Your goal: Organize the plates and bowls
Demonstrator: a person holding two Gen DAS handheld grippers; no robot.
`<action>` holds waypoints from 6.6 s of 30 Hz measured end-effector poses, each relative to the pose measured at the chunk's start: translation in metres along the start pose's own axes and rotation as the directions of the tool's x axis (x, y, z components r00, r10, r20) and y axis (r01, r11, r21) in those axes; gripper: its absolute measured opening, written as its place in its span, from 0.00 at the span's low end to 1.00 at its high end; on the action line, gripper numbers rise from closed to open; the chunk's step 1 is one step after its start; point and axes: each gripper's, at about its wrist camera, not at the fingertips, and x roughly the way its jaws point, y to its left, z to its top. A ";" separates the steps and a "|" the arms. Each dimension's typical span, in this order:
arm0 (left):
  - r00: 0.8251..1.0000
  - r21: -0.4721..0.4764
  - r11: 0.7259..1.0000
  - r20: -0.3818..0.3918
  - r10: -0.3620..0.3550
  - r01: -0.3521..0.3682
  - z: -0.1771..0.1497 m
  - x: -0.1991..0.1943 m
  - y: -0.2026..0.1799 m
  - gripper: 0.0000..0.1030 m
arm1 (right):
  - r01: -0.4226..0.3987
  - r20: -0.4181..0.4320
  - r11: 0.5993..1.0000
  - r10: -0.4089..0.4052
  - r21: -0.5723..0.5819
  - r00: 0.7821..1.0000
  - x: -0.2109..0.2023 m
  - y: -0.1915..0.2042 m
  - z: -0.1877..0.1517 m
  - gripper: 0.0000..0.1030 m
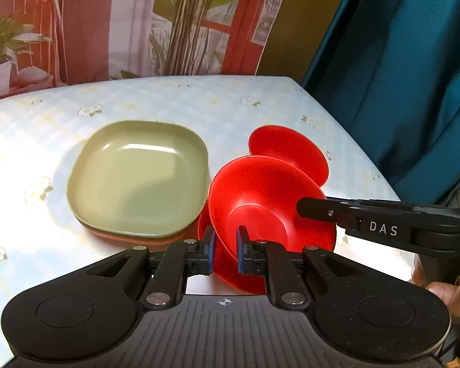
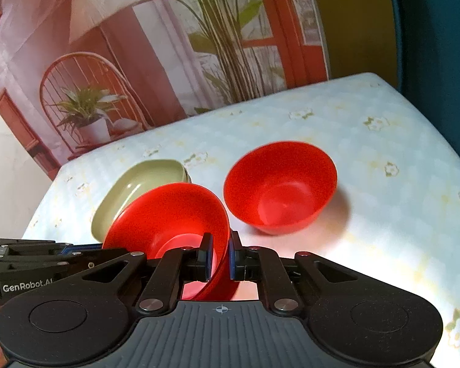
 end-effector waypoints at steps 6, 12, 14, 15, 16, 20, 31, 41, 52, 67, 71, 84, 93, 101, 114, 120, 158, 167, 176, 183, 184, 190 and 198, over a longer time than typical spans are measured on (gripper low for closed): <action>1.000 -0.009 1.000 -0.010 0.008 -0.008 -0.004 0.002 0.000 0.13 | 0.012 -0.004 1.000 -0.012 -0.019 1.000 0.002 0.002 -0.005 0.11; 1.000 -0.018 1.000 -0.023 0.012 -0.012 -0.005 0.007 0.000 0.14 | 0.020 -0.004 0.999 -0.021 -0.044 1.000 0.004 0.005 -0.006 0.11; 1.000 -0.022 1.000 -0.026 0.015 -0.016 -0.006 0.008 0.000 0.14 | 0.023 -0.006 0.998 -0.023 -0.052 1.000 0.005 0.006 -0.007 0.11; 0.999 -0.023 1.000 -0.029 0.017 -0.018 -0.006 0.009 0.000 0.14 | 0.025 -0.007 0.998 -0.026 -0.057 1.000 0.006 0.007 -0.007 0.11; 0.999 -0.024 1.000 -0.030 0.019 -0.020 -0.005 0.010 0.000 0.14 | 0.029 -0.008 0.998 -0.029 -0.064 1.000 0.006 0.007 -0.008 0.11; 0.999 -0.028 0.999 -0.033 0.021 -0.021 -0.006 0.011 0.001 0.14 | 0.038 -0.010 0.996 -0.039 -0.081 0.999 0.009 0.010 -0.010 0.12; 0.999 -0.023 0.999 -0.036 0.026 -0.026 -0.007 0.011 0.001 0.17 | 0.033 -0.006 0.995 -0.034 -0.094 0.999 0.009 0.012 -0.010 0.18; 0.999 -0.017 0.999 -0.014 0.031 -0.031 -0.009 0.006 -0.001 0.25 | 0.059 0.021 0.990 -0.057 -0.130 0.998 0.005 0.014 -0.010 0.22; 0.997 0.011 0.999 0.052 0.052 -0.052 0.006 -0.005 -0.004 0.25 | 0.054 0.054 0.988 -0.047 -0.145 0.997 0.002 0.009 0.000 0.22; 0.994 0.038 0.997 0.084 0.066 -0.070 0.039 0.015 -0.014 0.25 | 0.117 0.125 0.980 -0.098 -0.159 0.987 0.004 -0.033 0.033 0.25; 0.994 0.049 0.997 0.092 0.057 -0.062 0.048 0.024 -0.019 0.29 | 0.124 0.134 0.983 -0.106 -0.135 0.985 0.006 -0.049 0.037 0.28; 0.999 0.076 0.997 0.043 0.002 -0.005 0.064 0.059 -0.038 0.29 | 0.119 0.143 0.991 -0.109 -0.059 0.984 0.015 -0.087 0.037 0.28; 0.999 0.078 0.996 -0.013 -0.032 0.032 0.068 0.089 -0.050 0.32 | 0.111 0.133 0.994 -0.108 -0.016 0.985 0.024 -0.101 0.036 0.28; 0.999 0.063 0.998 -0.048 -0.004 0.007 0.069 0.103 -0.041 0.32 | 0.089 0.111 0.996 -0.089 0.003 0.990 0.034 -0.098 0.032 0.28; 0.997 0.082 0.996 -0.077 -0.026 0.032 0.068 0.112 -0.041 0.30 | 0.068 0.083 0.997 -0.072 0.041 0.994 0.044 -0.094 0.021 0.27; 0.997 0.092 0.995 -0.071 -0.038 0.045 0.068 0.113 -0.039 0.19 | 0.064 0.081 0.996 -0.069 0.060 0.994 0.046 -0.095 0.020 0.21; 0.996 0.104 0.993 0.058 -0.061 0.055 0.060 0.043 -0.032 0.18 | 0.054 0.156 0.999 -0.054 0.008 0.986 0.007 -0.048 0.039 0.17; 0.996 0.081 0.996 0.064 -0.055 0.049 0.050 0.029 -0.022 0.18 | 0.046 0.148 0.999 -0.042 -0.020 0.988 0.002 -0.028 0.036 0.17; 0.996 0.063 0.997 0.072 -0.049 0.044 0.035 0.017 -0.014 0.18 | 0.037 0.135 0.999 -0.032 -0.038 0.990 -0.002 -0.011 0.026 0.17; 0.996 0.048 0.998 0.080 -0.045 0.042 0.020 0.004 -0.008 0.18 | 0.028 0.122 0.998 -0.021 -0.054 0.992 -0.006 0.001 0.015 0.17; 0.996 0.047 0.998 0.079 -0.044 0.040 0.019 0.003 -0.008 0.18 | 0.026 0.120 0.998 -0.019 -0.056 0.993 -0.006 0.003 0.013 0.17; 0.997 0.030 0.999 0.073 -0.034 0.031 0.006 -0.002 -0.004 0.18 | 0.011 0.107 0.998 -0.004 -0.061 0.994 -0.007 0.008 0.001 0.17; 0.998 0.006 1.000 0.066 -0.020 0.019 -0.008 -0.006 -0.002 0.18 | 0.003 0.090 0.996 0.005 -0.086 0.996 -0.008 0.015 -0.012 0.17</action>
